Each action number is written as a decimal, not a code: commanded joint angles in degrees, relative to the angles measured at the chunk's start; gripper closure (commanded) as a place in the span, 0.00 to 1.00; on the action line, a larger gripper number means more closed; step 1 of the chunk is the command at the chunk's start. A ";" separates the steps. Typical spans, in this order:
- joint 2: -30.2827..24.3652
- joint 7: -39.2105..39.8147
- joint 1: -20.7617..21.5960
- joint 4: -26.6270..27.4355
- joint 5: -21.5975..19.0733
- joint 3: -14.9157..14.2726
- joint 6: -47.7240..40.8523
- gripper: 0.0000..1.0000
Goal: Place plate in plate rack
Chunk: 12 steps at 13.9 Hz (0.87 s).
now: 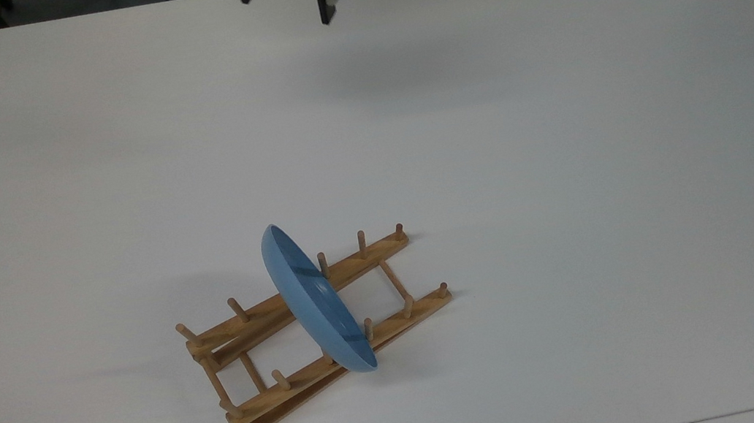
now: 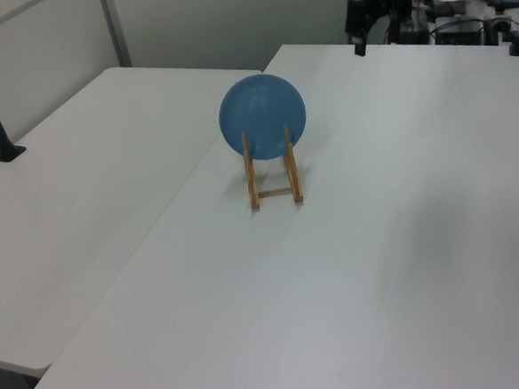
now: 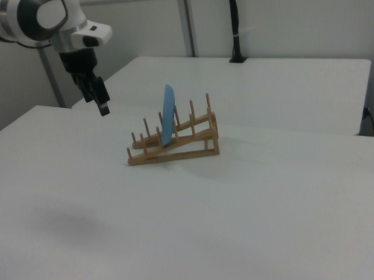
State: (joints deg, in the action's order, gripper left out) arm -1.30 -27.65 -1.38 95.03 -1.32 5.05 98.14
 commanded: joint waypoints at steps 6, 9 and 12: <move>-1.78 30.81 -5.29 0.42 -1.75 -1.89 -1.20 0.00; -1.78 30.90 -6.09 0.34 -1.75 -1.89 -1.19 0.00; -1.78 30.46 -5.91 0.34 -1.75 -1.80 -1.46 0.00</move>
State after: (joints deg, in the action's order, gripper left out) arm -1.93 1.84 -7.48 94.78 -1.68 3.53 97.50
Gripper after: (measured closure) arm 0.000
